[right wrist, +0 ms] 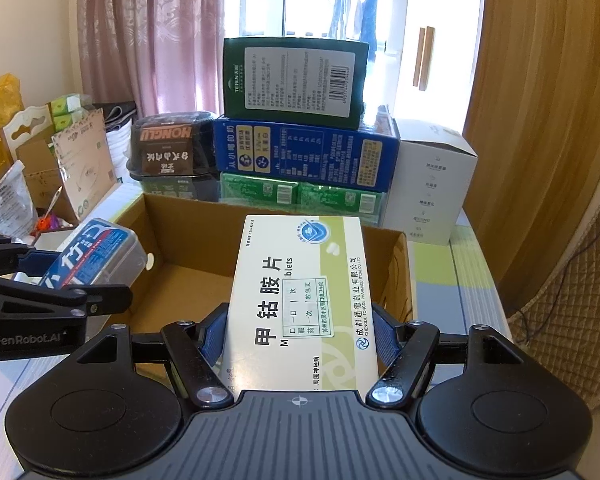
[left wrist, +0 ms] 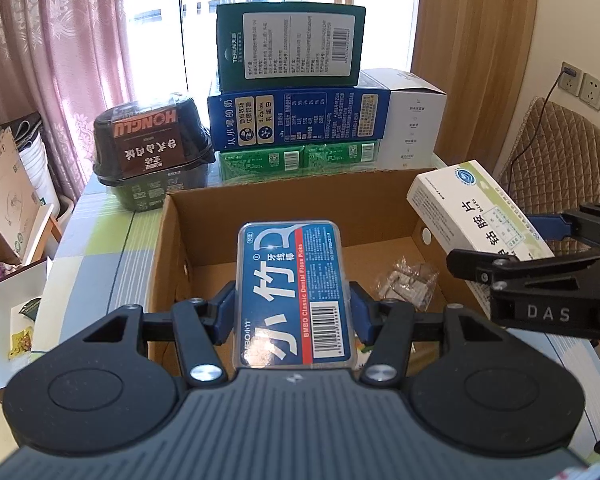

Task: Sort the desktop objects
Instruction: 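Lower the toothpick case into the cardboard box and open the left tool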

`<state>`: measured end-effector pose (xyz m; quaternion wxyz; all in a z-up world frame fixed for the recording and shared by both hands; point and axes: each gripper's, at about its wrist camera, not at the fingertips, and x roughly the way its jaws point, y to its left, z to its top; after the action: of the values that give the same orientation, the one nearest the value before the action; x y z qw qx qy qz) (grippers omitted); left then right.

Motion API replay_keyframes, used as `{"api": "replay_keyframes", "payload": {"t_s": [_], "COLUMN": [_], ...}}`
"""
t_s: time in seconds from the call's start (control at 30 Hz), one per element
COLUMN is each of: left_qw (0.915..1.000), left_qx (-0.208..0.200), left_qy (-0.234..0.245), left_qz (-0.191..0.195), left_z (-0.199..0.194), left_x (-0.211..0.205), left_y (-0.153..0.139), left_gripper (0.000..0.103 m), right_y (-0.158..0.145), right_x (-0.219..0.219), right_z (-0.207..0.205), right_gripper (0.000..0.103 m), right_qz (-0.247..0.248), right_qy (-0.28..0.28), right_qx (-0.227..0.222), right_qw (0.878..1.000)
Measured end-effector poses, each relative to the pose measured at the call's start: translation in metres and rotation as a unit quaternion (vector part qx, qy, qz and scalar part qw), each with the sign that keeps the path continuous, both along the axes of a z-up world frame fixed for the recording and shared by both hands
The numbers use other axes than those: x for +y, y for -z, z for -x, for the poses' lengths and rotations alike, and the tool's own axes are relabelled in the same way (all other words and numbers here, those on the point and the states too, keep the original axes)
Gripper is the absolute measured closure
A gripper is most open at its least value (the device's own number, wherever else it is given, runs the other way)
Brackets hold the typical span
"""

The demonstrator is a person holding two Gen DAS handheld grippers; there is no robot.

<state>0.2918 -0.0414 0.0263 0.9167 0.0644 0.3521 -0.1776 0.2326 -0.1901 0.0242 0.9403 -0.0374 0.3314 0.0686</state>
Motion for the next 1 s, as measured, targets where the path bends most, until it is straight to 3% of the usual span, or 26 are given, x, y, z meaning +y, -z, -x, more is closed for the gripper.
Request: {"api": "replay_keyframes", "payload": {"t_s": [0.43,1.0], "left_qw": [0.9997,0.9999], "left_qx": [0.024,-0.001], "left_qy": [0.008,-0.013], "left_qz": [0.006,0.000], "left_z": [-0.036,-0.022], "left_x": [-0.021,-0.001], "left_y": [0.028,0.013], "left_gripper": [0.049,0.044], "right_y": [0.025,0.019], "right_x": [-0.018,-0.010], "right_z": [-0.023,-0.027], "right_gripper": [0.035,0.035], "right_qz": [-0.006,-0.022], "right_qy": [0.013,0.005], "right_qx": [0.022,0.017], "right_qw": [1.000,1.000]}}
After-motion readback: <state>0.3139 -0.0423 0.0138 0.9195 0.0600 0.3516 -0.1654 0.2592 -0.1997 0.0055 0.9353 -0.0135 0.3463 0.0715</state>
